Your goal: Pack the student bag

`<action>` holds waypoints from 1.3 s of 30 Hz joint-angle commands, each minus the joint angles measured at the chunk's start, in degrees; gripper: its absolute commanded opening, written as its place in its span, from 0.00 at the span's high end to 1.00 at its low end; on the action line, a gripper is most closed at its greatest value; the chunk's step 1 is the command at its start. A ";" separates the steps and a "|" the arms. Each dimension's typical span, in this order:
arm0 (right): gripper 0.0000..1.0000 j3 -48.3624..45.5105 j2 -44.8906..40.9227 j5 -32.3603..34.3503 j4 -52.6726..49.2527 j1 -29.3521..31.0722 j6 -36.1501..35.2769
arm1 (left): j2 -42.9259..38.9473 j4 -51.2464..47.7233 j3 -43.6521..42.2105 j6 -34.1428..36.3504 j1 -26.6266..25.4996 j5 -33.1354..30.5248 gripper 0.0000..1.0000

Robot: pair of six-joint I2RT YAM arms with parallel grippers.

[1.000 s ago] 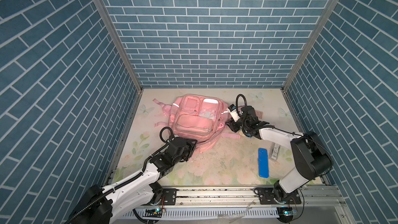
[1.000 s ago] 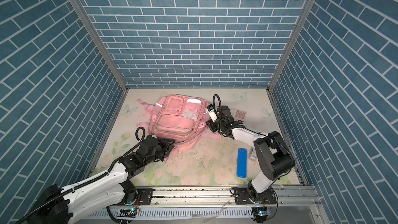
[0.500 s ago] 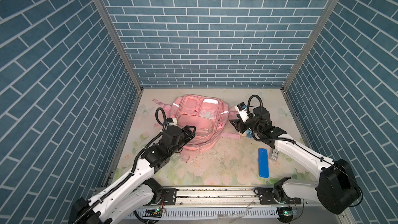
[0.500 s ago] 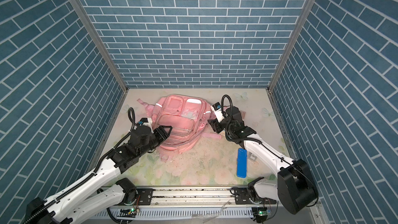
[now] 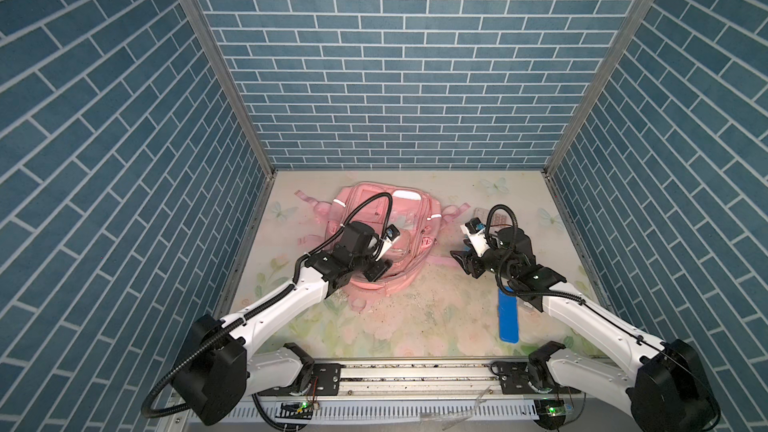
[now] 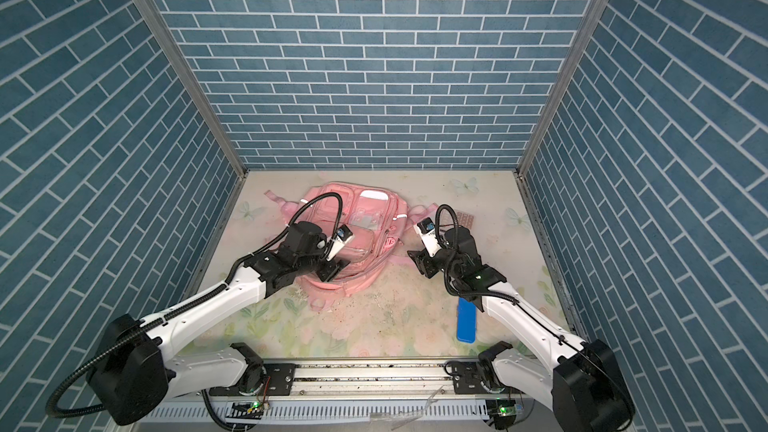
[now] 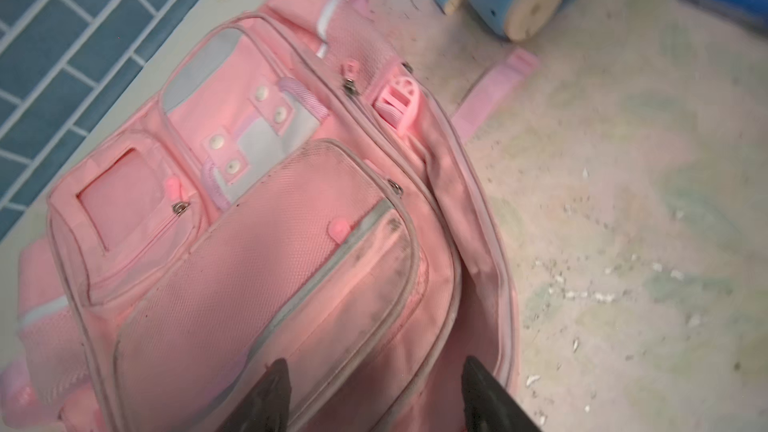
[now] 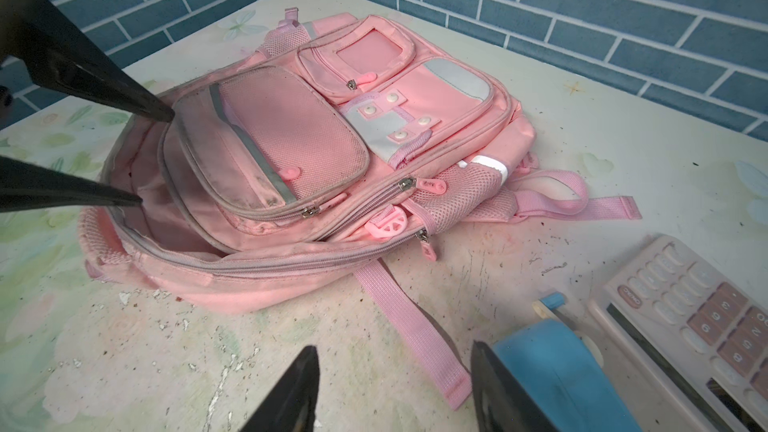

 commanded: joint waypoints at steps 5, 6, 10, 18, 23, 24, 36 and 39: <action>0.41 -0.76 -0.31 -1.05 2.40 -0.16 -1.04 | 2.35 6.93 -2.55 20.35 -0.76 1.14 0.33; 0.40 -0.47 0.04 -0.99 2.49 -0.16 -1.23 | 2.87 7.55 -2.90 21.68 -1.05 1.13 0.34; 0.40 0.16 1.47 -0.86 3.18 -0.16 -1.23 | 4.75 9.36 -3.66 24.68 -1.40 1.12 0.34; 0.40 0.37 3.66 1.10 4.42 -0.15 -0.48 | 7.54 13.38 -5.78 27.89 -3.63 -1.41 0.34; 0.40 0.41 3.94 3.73 4.48 -0.16 -0.59 | 8.91 18.03 -6.72 27.43 -5.68 -4.03 0.34; 0.40 0.34 3.86 3.83 4.63 -0.16 -0.64 | 9.23 18.73 -6.66 26.80 -5.78 -4.52 0.34; 0.41 -1.18 2.75 2.98 5.61 -0.16 -0.54 | 15.45 22.10 -1.31 19.44 -6.27 -11.47 0.35; 0.41 -1.18 2.41 2.54 5.61 -0.16 -0.52 | 17.71 22.65 -0.12 17.91 -6.25 -12.20 0.37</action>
